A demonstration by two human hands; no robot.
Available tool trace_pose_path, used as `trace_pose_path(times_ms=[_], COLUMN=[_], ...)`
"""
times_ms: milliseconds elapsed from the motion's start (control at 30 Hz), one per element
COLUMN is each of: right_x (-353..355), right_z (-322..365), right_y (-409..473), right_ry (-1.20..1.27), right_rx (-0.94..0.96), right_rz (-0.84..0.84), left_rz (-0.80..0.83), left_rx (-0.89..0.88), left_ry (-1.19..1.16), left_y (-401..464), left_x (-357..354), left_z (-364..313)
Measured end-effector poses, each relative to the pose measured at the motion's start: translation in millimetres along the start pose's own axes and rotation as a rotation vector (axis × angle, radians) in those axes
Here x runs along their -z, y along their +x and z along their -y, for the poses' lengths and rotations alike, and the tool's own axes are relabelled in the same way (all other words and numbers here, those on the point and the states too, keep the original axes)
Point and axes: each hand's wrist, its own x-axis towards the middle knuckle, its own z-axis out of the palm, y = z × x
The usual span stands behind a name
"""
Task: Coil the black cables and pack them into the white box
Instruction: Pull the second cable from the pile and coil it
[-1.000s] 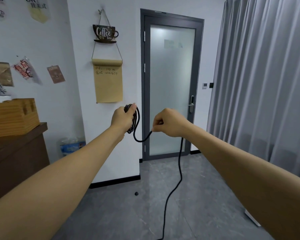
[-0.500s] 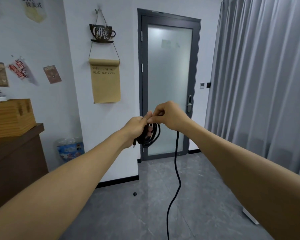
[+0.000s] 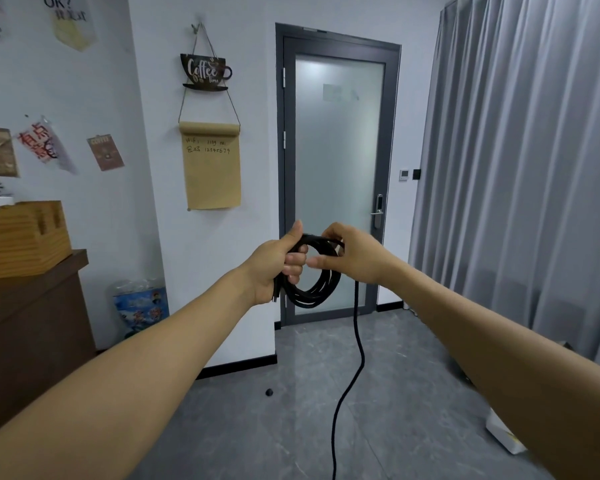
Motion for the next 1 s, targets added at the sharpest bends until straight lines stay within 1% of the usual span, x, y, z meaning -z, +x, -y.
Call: trace_pose_path(times_ms=[33, 133, 200, 267, 333, 467, 533, 600, 667, 733, 800, 900, 1000], right_x=[-2.6, -6.9, -7.0, -5.4, -4.1, -9.8, -13.1, -16.0, -20.1, -24.7, -26.5, -25.1, -18.5], right_z=[-3.1, -7.1, -4.9, -3.1, -1.7, -1.7, -2.9, -3.0, -5.8, -11.8, -19.9, -39.1, -56.5], right_y=[-2.5, -6.3, -5.3, -1.8, -0.1, -0.5, 0.8, 0.1, -3.2, -7.8, -11.5, -16.6, -20.1], right_ry=[0.004, 0.165, 0.217, 0.205, 0.206, 0.274, 0.286, 0.278, 0.354, 0.482, 0.548, 0.517, 0.466], right_rx=[0.001, 0.043, 0.060, 0.058, 0.062, 0.014, -0.022, -0.044, -0.067, -0.091, -0.118, -0.187, -0.255], right_rz=[0.022, 0.095, 0.115, 0.105, 0.109, 0.136, 0.153, 0.171, 0.166, 0.121, 0.061, -0.009, -0.080], left_rz=[0.026, 0.138, 0.192, 0.213, 0.199, 0.079, 0.006, -0.045, -0.082, -0.123, -0.187, -0.318, -0.430], left_rx=[0.015, 0.072, 0.081, 0.073, 0.059, -0.012, -0.029, -0.032, -0.033, -0.025, -0.030, -0.066, -0.089], left_ry=[-0.036, -0.183, -0.235, -0.233, -0.165, 0.139, 0.200, 0.183, 0.133, 0.084, 0.034, -0.080, -0.118], left_y=[-0.5, -3.7, -6.7, -9.1, -11.3, -11.4, -10.3, -10.3, -9.8, -9.8, -9.1, -7.1, -4.9], left_x=[1.2, 4.5, 6.3, 6.9, 7.3, 8.3, 8.4, 9.4, 12.0, 15.8, 22.8, 41.1, 59.0], left_z=[-0.4, 0.6, 0.9, -0.1, -1.8, -2.5, 1.0, 5.9, 9.6, 11.1, 11.5, 8.3, 4.9])
